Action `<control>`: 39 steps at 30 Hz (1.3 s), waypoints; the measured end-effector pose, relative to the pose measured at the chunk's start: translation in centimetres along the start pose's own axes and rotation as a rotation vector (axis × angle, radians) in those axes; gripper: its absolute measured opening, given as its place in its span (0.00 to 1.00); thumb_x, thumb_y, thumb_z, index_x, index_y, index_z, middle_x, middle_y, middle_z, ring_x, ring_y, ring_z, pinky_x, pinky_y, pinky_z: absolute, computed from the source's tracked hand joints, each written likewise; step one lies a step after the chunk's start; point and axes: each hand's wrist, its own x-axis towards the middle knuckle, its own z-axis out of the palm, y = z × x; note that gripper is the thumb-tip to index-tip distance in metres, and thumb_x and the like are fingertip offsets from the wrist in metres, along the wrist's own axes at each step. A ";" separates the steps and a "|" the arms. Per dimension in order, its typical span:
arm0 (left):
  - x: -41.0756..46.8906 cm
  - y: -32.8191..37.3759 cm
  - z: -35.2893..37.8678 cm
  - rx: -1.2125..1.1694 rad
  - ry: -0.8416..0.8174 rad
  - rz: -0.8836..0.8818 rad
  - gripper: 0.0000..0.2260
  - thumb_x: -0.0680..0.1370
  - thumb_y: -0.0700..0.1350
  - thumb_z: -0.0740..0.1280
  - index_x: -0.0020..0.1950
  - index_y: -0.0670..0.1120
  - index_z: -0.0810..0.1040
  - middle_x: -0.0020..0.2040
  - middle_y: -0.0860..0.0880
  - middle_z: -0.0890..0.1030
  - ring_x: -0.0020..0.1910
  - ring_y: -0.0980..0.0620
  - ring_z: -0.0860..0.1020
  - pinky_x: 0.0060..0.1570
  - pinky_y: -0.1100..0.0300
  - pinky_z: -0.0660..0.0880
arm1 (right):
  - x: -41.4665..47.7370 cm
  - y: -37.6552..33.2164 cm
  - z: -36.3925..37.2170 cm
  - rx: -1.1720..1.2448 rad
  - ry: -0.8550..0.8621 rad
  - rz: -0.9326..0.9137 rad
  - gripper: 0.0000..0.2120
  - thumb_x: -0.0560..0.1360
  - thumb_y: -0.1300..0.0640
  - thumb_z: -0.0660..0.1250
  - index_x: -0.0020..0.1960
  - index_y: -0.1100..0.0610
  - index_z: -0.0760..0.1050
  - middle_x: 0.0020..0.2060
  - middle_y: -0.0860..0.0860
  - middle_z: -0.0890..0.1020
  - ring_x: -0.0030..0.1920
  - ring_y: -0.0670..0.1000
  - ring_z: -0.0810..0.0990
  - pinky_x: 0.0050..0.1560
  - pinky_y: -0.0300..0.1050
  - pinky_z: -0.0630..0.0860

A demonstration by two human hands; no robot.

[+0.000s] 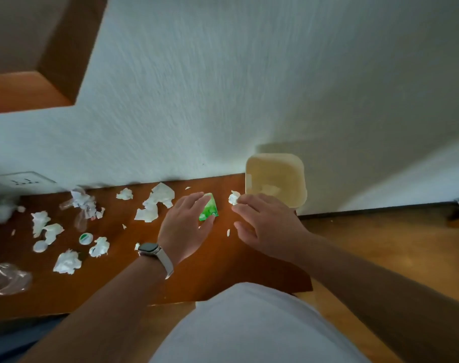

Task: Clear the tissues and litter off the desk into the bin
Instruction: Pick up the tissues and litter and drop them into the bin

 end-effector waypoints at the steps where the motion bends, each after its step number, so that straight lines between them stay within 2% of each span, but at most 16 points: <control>1: -0.6 -0.7 0.3 0.008 -0.017 -0.005 0.20 0.77 0.51 0.68 0.67 0.46 0.73 0.64 0.47 0.77 0.63 0.47 0.74 0.54 0.55 0.75 | -0.1 -0.5 0.8 0.007 -0.029 -0.005 0.15 0.78 0.49 0.61 0.61 0.55 0.74 0.57 0.50 0.78 0.57 0.49 0.75 0.57 0.44 0.69; 5: -2.6 -3.0 1.9 0.010 -0.098 -0.052 0.19 0.77 0.51 0.68 0.65 0.46 0.75 0.62 0.48 0.79 0.60 0.49 0.76 0.53 0.59 0.74 | -0.5 -1.1 4.5 0.034 -0.140 0.065 0.16 0.77 0.50 0.62 0.61 0.55 0.74 0.55 0.49 0.79 0.52 0.47 0.76 0.52 0.42 0.75; 9: -3.9 -4.3 3.9 -0.021 -0.181 -0.088 0.18 0.77 0.49 0.69 0.66 0.48 0.75 0.61 0.50 0.79 0.57 0.51 0.76 0.51 0.63 0.73 | -0.6 -0.3 8.5 -0.010 -0.225 0.191 0.15 0.75 0.52 0.62 0.60 0.56 0.75 0.51 0.50 0.77 0.49 0.48 0.75 0.48 0.45 0.76; 17: -4.3 -5.8 6.1 0.009 -0.270 -0.053 0.18 0.77 0.47 0.68 0.67 0.52 0.73 0.63 0.51 0.76 0.58 0.50 0.74 0.47 0.60 0.75 | 0.9 0.0 13.7 -0.071 -0.324 0.332 0.14 0.75 0.52 0.63 0.60 0.54 0.73 0.49 0.49 0.75 0.47 0.49 0.72 0.44 0.47 0.74; 23: -3.3 -6.1 7.0 0.025 -0.215 -0.011 0.14 0.77 0.47 0.68 0.63 0.50 0.77 0.60 0.50 0.78 0.55 0.50 0.73 0.45 0.61 0.70 | 1.2 0.4 15.1 -0.073 -0.333 0.377 0.08 0.78 0.56 0.59 0.53 0.56 0.75 0.47 0.51 0.74 0.45 0.50 0.71 0.46 0.48 0.72; 27: -3.2 -6.6 7.4 0.030 -0.179 0.039 0.11 0.77 0.46 0.68 0.59 0.49 0.79 0.56 0.49 0.79 0.51 0.50 0.74 0.42 0.60 0.73 | 1.2 0.5 15.3 -0.053 -0.342 0.396 0.06 0.78 0.58 0.59 0.47 0.57 0.74 0.44 0.52 0.73 0.43 0.51 0.71 0.45 0.49 0.72; 32: -3.3 -6.2 7.1 -0.068 -0.105 0.052 0.08 0.76 0.44 0.70 0.53 0.44 0.81 0.53 0.46 0.81 0.49 0.49 0.76 0.42 0.58 0.76 | 1.0 -0.1 14.5 -0.013 -0.334 0.399 0.05 0.77 0.58 0.59 0.46 0.55 0.72 0.41 0.49 0.72 0.40 0.50 0.70 0.39 0.45 0.69; 39: -1.1 -2.7 2.8 -0.222 0.063 0.110 0.07 0.75 0.46 0.71 0.50 0.46 0.81 0.53 0.48 0.81 0.53 0.49 0.77 0.45 0.58 0.76 | 0.6 -1.9 8.3 -0.015 -0.057 0.358 0.03 0.74 0.57 0.65 0.42 0.52 0.73 0.36 0.45 0.73 0.33 0.45 0.70 0.31 0.37 0.71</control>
